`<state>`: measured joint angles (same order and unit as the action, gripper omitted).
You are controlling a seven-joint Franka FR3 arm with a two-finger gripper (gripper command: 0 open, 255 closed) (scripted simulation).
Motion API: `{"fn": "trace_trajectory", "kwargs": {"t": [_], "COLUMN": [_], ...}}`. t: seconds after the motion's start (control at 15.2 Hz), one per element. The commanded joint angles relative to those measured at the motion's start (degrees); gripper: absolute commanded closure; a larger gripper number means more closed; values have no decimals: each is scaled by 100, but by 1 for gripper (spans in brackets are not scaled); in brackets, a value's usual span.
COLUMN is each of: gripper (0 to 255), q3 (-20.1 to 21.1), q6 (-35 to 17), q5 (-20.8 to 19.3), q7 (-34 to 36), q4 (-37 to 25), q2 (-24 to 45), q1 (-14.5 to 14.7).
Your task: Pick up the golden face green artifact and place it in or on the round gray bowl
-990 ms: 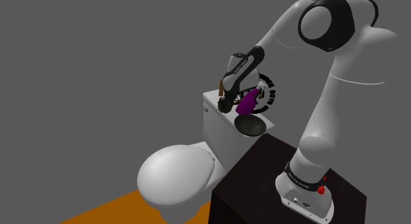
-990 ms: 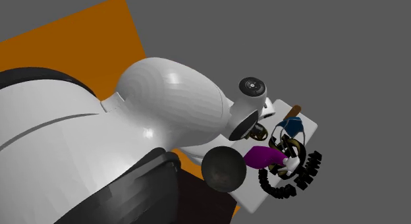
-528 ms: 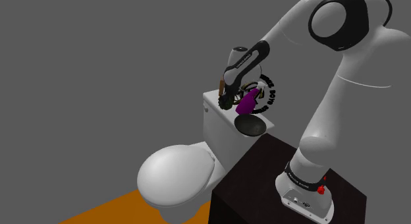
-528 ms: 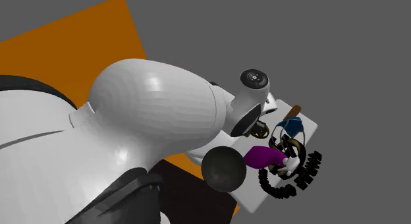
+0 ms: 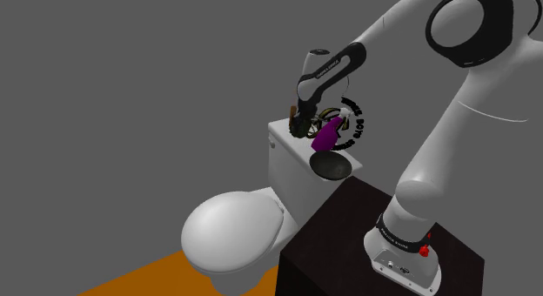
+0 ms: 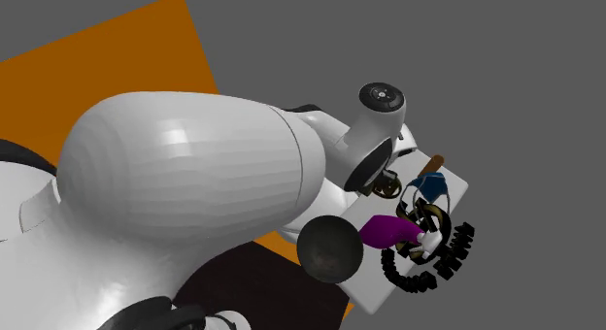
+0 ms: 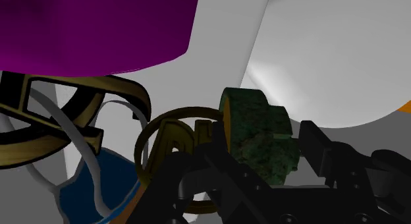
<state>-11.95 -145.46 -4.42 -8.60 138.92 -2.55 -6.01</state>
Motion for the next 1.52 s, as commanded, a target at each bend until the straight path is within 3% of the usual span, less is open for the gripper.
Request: {"fn": "trace_trajectory", "kwargs": {"t": [0.0,0.53,0.99,1.45], "gripper": [255,255,255,255], "q3": [1,23,-23,-82], "q6": [167,760,975,1740], "q5": [-23,-80,-503,-831], "q7": [6,35,44,-163], "q4": [-52,-285,1175,2392], "q2": [-116,-480,-2173,-4162], "q1": [-3,-4,-281,-732]}}
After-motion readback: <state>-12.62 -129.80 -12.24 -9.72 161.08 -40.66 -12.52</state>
